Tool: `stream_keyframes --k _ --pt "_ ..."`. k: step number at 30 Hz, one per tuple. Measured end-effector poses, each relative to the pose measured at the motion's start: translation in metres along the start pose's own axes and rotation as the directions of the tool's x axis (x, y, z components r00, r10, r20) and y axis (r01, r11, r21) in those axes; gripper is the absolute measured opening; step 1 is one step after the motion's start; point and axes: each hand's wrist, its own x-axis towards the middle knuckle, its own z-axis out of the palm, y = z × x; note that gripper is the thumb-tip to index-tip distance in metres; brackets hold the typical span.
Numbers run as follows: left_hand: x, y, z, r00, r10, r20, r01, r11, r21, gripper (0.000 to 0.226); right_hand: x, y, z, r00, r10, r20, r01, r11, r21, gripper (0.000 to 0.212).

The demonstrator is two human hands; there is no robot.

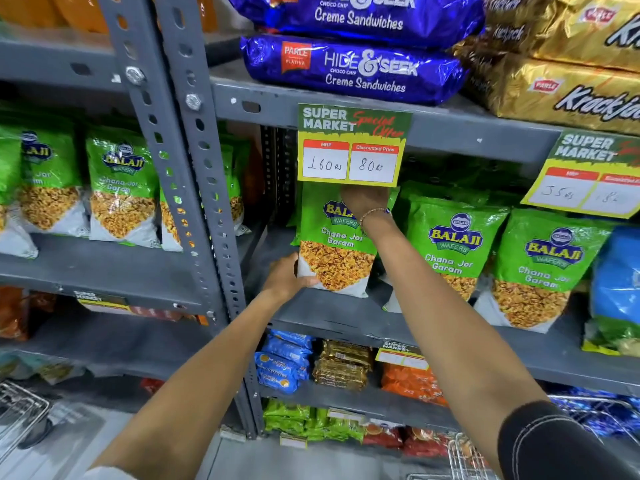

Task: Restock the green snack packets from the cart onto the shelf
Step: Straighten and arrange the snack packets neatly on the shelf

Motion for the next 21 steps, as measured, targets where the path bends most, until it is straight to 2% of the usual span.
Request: stream_keyframes --k 1,5,6,7,8,9,10,11,12,13,14,15,16,18,20,21 --pt "0.001 0.0 0.001 1.0 0.004 -0.002 -0.004 1.0 0.002 0.051 -0.001 -0.009 -0.007 0.999 -0.011 -0.042 0.011 1.0 -0.009 0.03" --pt "0.002 -0.001 -0.002 0.998 -0.006 0.068 0.008 1.0 -0.024 0.064 -0.007 -0.01 -0.016 0.998 -0.051 -0.021 0.05 0.995 -0.082 0.026" --pt "0.001 0.002 -0.006 0.996 -0.007 0.09 0.013 0.998 -0.061 0.075 -0.012 -0.002 -0.012 0.994 -0.072 -0.087 0.063 0.993 -0.102 0.023" --pt "0.001 0.009 -0.01 0.996 0.007 0.084 0.006 0.988 -0.152 0.087 -0.021 0.005 -0.008 0.969 -0.128 -0.211 0.101 0.986 -0.133 0.022" --pt "0.002 0.016 -0.016 0.999 0.048 0.023 -0.041 0.965 -0.261 0.093 -0.032 0.014 -0.006 0.928 -0.16 -0.336 0.12 0.983 -0.137 0.024" --pt "0.002 0.027 -0.023 0.989 0.101 -0.11 -0.131 0.943 -0.307 0.091 -0.047 0.023 -0.002 0.893 -0.155 -0.422 0.138 0.988 -0.07 0.029" --pt "0.006 0.036 -0.032 0.947 0.168 -0.274 -0.241 0.934 -0.264 0.084 -0.064 0.034 0.004 0.879 -0.126 -0.459 0.158 0.987 0.032 0.033" --pt "0.01 0.049 -0.041 0.872 0.26 -0.414 -0.338 0.933 -0.127 0.075 -0.085 0.045 0.012 0.896 -0.067 -0.44 0.145 0.978 0.147 0.039" --pt "0.014 0.065 -0.049 0.796 0.347 -0.497 -0.392 0.92 0.014 0.066 -0.105 0.054 0.021 0.929 0.005 -0.371 0.097 0.962 0.256 0.046" --pt "0.017 0.084 -0.055 0.747 0.421 -0.514 -0.417 0.899 0.13 0.057 -0.121 0.062 0.029 0.963 0.075 -0.258 0.017 0.941 0.338 0.056" --pt "0.024 0.098 -0.056 0.731 0.484 -0.481 -0.43 0.874 0.225 0.049 -0.133 0.07 0.038 0.98 0.142 -0.139 -0.075 0.913 0.401 0.065" --pt "0.027 0.114 -0.056 0.747 0.523 -0.411 -0.424 0.85 0.313 0.042 -0.14 0.076 0.045 0.978 0.204 -0.041 -0.165 0.881 0.443 0.074" --pt "0.032 0.124 -0.054 0.786 0.522 -0.332 -0.396 0.837 0.378 0.039 -0.144 0.08 0.049 0.972 0.237 0.0 -0.209 0.859 0.466 0.082" --pt "0.036 0.141 -0.051 0.874 0.447 -0.192 -0.338 0.841 0.422 0.035 -0.146 0.088 0.054 0.964 0.262 0.033 -0.243 0.831 0.5 0.089" --pt "0.038 0.15 -0.051 0.903 0.415 -0.108 -0.347 0.855 0.386 0.032 -0.143 0.094 0.054 0.949 0.292 0.115 -0.312 0.833 0.457 0.084" --pt "0.038 0.152 -0.052 0.904 0.414 -0.103 -0.352 0.861 0.368 0.033 -0.141 0.098 0.056 0.938 0.302 0.171 -0.346 0.843 0.413 0.075"
